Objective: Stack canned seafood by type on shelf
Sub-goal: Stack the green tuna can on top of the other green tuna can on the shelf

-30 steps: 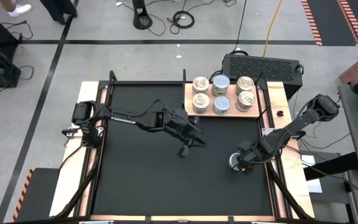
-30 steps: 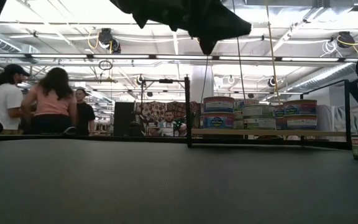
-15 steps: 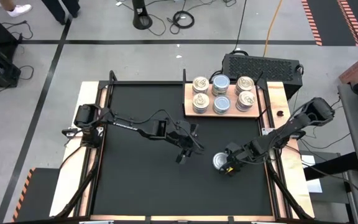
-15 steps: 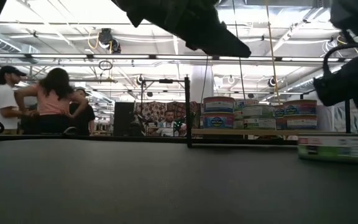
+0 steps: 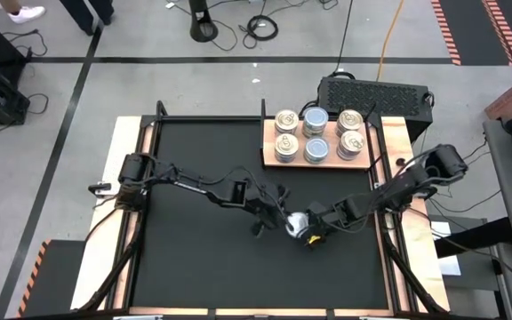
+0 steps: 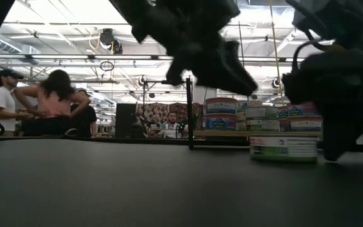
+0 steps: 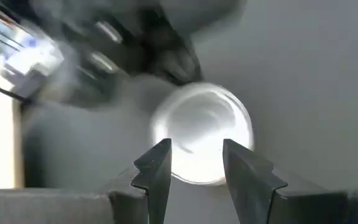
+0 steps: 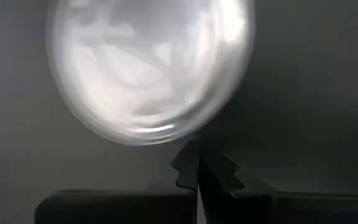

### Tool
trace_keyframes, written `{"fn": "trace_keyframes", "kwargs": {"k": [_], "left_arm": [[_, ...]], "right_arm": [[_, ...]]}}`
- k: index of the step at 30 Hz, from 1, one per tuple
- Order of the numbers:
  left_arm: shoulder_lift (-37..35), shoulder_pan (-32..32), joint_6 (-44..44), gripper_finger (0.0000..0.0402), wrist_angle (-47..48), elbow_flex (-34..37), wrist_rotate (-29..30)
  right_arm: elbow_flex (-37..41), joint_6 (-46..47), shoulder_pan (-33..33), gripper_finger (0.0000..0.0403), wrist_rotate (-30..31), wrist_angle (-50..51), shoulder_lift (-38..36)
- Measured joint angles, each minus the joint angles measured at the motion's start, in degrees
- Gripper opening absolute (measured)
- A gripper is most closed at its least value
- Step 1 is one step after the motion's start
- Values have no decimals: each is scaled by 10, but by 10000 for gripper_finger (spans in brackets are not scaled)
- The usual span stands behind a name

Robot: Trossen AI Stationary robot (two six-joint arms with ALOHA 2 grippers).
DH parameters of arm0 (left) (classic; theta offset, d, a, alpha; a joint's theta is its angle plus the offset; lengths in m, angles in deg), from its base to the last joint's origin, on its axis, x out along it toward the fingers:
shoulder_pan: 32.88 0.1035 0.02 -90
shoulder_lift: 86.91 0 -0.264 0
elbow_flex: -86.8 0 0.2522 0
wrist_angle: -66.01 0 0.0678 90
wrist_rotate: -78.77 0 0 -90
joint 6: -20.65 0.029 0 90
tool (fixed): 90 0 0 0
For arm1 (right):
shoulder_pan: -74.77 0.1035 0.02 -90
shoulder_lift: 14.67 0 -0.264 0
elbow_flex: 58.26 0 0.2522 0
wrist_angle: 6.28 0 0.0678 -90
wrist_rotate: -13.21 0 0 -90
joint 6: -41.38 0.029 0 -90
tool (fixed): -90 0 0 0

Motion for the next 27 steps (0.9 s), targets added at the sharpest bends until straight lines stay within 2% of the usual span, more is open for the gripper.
{"fn": "trace_keyframes", "kwargs": {"k": [6, 14, 23, 27], "left_arm": [[3, -15, 36, 146, 3, 3, 0], [11, -22, 57, 146, 63, 4, -10], [37, -21, 90, 146, 51, 5, 47], [37, -21, 93, 146, 54, 5, 53]], "right_arm": [[-11, -10, -22, 0, -5, -31, 18], [-11, -23, -45, 0, -10, -59, 20], [-11, -51, -71, 0, -28, -81, 19], [-11, -53, -80, 0, -29, -86, 19]]}}
